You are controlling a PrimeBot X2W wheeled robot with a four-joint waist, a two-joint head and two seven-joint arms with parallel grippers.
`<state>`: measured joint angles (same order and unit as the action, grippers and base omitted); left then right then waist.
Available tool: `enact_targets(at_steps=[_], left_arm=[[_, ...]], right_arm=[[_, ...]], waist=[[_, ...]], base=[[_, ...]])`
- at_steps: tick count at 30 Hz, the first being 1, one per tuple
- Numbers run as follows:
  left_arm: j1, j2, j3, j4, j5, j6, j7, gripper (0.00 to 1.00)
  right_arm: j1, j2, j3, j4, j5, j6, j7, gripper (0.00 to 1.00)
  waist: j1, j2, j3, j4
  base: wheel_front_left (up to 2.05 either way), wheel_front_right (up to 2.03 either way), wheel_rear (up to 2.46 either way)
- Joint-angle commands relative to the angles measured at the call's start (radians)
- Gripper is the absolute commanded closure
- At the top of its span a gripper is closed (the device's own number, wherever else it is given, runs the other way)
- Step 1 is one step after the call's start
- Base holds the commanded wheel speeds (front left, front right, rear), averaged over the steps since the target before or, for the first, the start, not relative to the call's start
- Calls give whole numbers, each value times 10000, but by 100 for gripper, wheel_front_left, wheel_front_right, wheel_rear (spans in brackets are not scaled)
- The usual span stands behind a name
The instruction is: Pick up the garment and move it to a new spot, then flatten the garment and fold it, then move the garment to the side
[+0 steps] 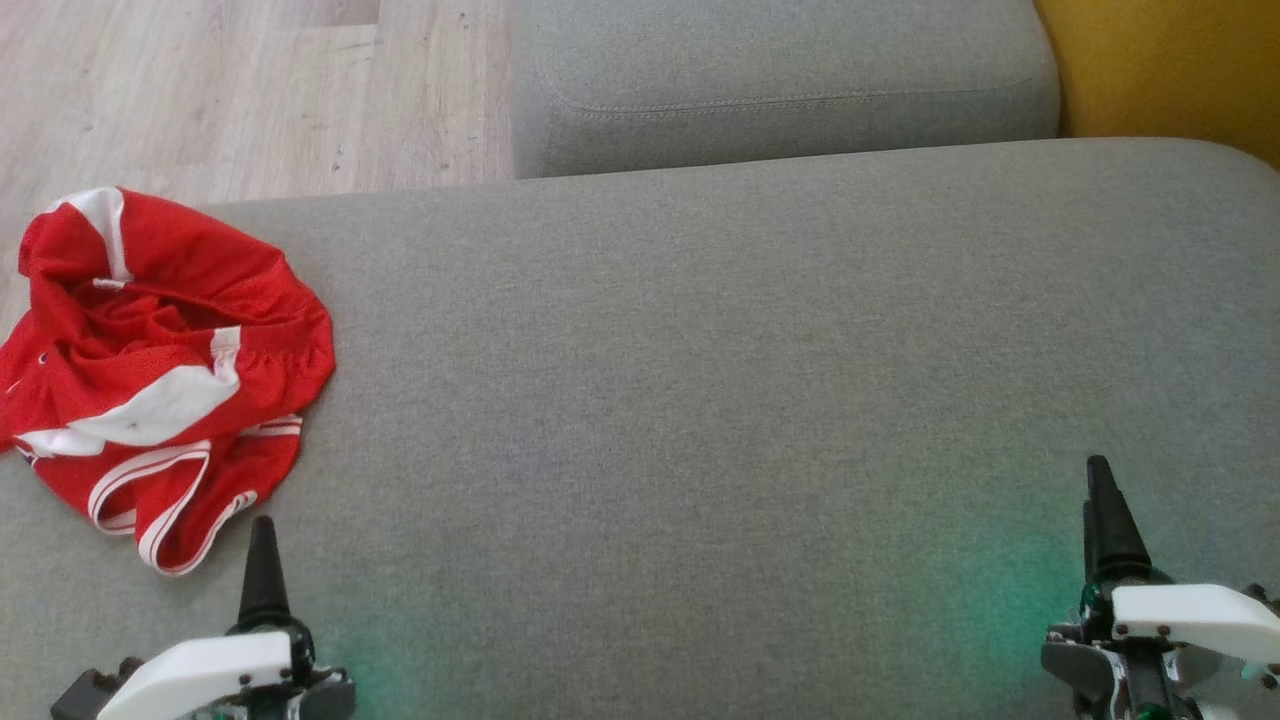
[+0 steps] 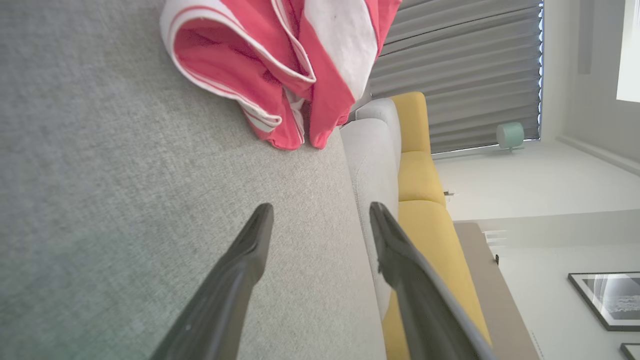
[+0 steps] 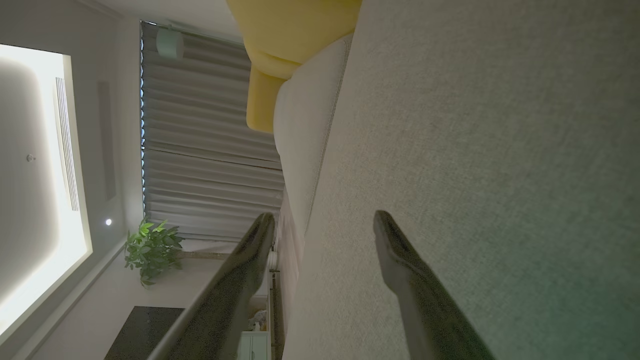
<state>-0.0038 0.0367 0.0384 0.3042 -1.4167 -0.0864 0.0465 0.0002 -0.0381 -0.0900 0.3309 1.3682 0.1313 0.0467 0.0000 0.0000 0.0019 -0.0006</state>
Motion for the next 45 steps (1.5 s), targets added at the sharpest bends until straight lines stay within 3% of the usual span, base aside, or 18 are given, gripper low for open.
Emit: enact_targets(at_steps=[1,45], left_arm=[[-471,70,7,-393,320,41,-100,0],[-567,98,-1137,-1497,6084,1227,-1407,0]], right_arm=[[-473,-59,94,-397,-341,-1,-123,0],[-537,-86,1207,-1037,-6120,-3,-1421,0]], waist=[[0,0,4,-5],[0,0,-70,-23]], base=[[0,0,0],[0,0,0]])
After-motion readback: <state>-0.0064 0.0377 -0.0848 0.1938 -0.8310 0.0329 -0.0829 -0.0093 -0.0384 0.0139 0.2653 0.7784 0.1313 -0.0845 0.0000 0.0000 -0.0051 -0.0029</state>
